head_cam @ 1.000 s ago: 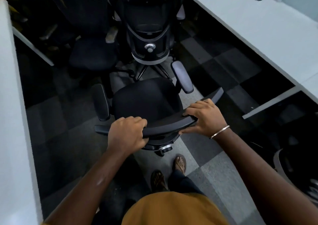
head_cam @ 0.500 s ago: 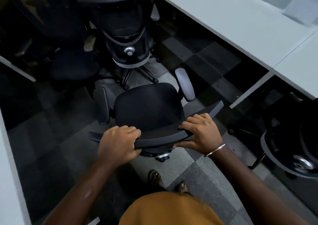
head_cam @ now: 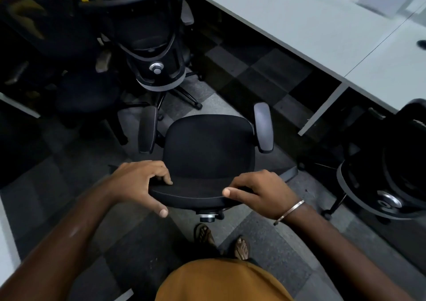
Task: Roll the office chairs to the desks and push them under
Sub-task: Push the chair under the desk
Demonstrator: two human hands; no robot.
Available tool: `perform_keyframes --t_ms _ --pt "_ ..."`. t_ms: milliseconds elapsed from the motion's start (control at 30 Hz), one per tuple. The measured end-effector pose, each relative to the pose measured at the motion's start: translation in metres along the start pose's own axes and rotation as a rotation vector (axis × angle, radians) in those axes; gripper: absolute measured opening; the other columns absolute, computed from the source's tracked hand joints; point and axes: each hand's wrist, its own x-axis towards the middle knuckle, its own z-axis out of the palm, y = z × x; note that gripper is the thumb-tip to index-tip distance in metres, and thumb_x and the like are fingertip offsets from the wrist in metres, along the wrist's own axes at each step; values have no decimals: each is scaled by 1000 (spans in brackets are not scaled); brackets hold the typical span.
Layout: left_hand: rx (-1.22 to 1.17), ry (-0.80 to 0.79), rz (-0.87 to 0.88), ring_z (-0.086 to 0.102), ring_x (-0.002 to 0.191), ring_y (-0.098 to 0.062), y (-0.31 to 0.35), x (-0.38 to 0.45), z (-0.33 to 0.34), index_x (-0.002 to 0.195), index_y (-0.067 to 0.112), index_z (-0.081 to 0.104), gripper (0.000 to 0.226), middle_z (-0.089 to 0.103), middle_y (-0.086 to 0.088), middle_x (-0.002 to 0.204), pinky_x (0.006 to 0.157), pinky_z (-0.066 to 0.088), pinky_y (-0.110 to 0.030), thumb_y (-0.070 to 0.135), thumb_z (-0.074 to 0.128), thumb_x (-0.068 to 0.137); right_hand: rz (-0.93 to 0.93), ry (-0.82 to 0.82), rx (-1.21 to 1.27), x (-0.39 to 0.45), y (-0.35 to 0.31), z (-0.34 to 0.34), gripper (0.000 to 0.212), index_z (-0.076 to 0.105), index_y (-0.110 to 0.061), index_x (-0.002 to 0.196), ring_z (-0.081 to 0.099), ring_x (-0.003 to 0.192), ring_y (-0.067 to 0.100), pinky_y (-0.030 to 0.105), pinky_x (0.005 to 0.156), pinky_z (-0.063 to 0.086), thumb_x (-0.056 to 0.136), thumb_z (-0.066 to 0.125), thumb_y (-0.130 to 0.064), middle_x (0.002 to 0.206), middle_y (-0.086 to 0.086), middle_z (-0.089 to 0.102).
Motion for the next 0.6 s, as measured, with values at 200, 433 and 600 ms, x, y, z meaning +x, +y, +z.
perform_keyframes --t_ms 200,433,600 --pt "-151 307 -163 65 88 6 22 17 13 89 45 73 59 70 29 96 77 52 -34 95 50 70 61 -298 67 1 16 -27 28 71 -39 88 63 80 1 30 76 50 103 51 -53 81 -16 69" --pt "-78 311 -362 61 84 9 30 41 20 94 44 70 60 69 28 84 78 50 -35 95 45 75 251 -469 636 11 44 -48 36 61 -28 138 75 102 16 36 89 61 102 64 -34 115 -1 73" --pt "-48 390 -428 62 83 6 27 46 21 93 42 69 51 68 26 83 77 54 -37 89 51 81 415 -154 398 48 141 -50 38 66 -36 130 66 116 11 30 101 51 94 71 -48 119 -11 72"
